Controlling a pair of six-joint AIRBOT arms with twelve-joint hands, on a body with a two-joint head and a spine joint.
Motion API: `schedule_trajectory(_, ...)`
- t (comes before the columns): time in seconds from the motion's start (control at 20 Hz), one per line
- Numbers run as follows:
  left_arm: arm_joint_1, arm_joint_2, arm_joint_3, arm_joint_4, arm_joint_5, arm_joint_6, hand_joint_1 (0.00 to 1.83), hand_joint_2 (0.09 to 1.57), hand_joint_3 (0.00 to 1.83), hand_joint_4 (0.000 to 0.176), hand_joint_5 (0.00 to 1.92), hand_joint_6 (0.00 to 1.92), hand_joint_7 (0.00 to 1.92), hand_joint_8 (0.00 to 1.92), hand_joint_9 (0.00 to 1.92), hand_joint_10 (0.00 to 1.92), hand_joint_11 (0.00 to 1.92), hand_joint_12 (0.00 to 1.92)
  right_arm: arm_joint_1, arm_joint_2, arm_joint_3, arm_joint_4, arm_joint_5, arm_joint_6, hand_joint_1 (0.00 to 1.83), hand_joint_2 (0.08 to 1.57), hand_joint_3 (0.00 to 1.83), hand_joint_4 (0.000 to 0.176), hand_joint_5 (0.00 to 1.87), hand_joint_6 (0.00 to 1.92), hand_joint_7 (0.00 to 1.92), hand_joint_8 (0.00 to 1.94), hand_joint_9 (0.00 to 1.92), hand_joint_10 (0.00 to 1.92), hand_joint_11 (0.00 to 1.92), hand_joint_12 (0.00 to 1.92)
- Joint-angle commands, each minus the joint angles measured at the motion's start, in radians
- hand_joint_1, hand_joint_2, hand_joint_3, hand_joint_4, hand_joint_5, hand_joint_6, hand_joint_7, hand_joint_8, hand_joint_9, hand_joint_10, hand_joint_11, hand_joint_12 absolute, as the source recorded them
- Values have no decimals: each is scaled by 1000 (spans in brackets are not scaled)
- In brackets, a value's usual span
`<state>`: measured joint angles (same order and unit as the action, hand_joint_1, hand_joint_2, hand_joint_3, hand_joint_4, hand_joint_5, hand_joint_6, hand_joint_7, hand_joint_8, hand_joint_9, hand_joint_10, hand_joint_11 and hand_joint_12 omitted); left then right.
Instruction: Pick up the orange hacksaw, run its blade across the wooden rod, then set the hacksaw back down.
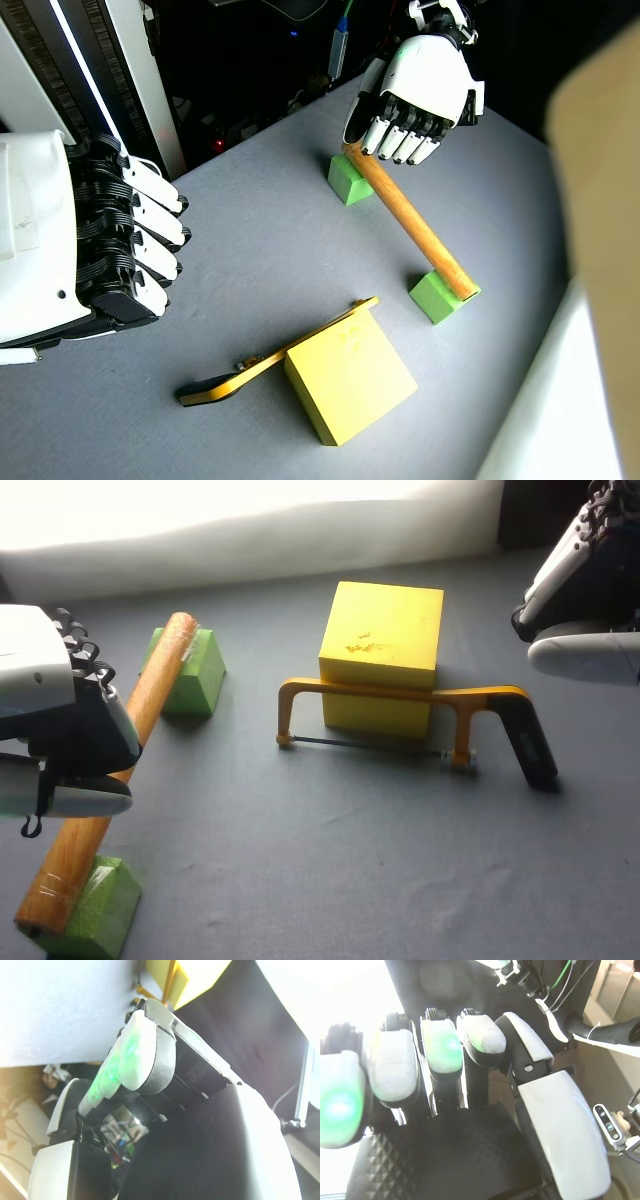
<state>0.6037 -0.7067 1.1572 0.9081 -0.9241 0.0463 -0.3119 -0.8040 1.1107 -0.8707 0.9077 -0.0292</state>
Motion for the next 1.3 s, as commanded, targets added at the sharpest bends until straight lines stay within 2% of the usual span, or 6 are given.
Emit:
schedule_trajectory(0.0,-1,8,3,-64,-76,-1,86,1200,151,4,42,50,17,15,15,34,0,96,13,7,-4,72,77,9,10,1016,135,29,71,17,115,40,116,98,0,647)
schedule_trajectory(0.3,8,5,38,-64,-98,-1,0,1242,2,0,1,0,0,0,0,0,0,0,12,7,-5,72,88,13,0,1032,3,0,44,1,60,1,98,3,0,539)
schedule_trajectory(0.65,-21,15,60,-38,-91,-6,0,1242,1,0,0,0,0,0,0,0,0,0,8,11,-10,72,71,82,0,1047,5,0,38,0,54,1,77,3,0,381)
schedule_trajectory(0.9,-6,39,83,-5,-117,-34,7,1247,3,0,0,0,0,0,0,0,0,0,-11,32,-25,72,-82,425,50,1066,4,0,71,1,97,3,113,5,0,446)
schedule_trajectory(1.1,1,50,112,91,-223,-33,72,1236,0,0,3,1,0,0,2,0,16,7,-19,99,-59,72,-209,531,132,1058,0,0,60,2,90,2,106,3,0,370)
schedule_trajectory(1.25,-5,73,90,153,-236,-36,54,1248,2,0,4,1,4,1,18,6,29,17,-142,135,-64,148,-216,707,252,1051,0,0,47,2,78,2,98,1,0,378)
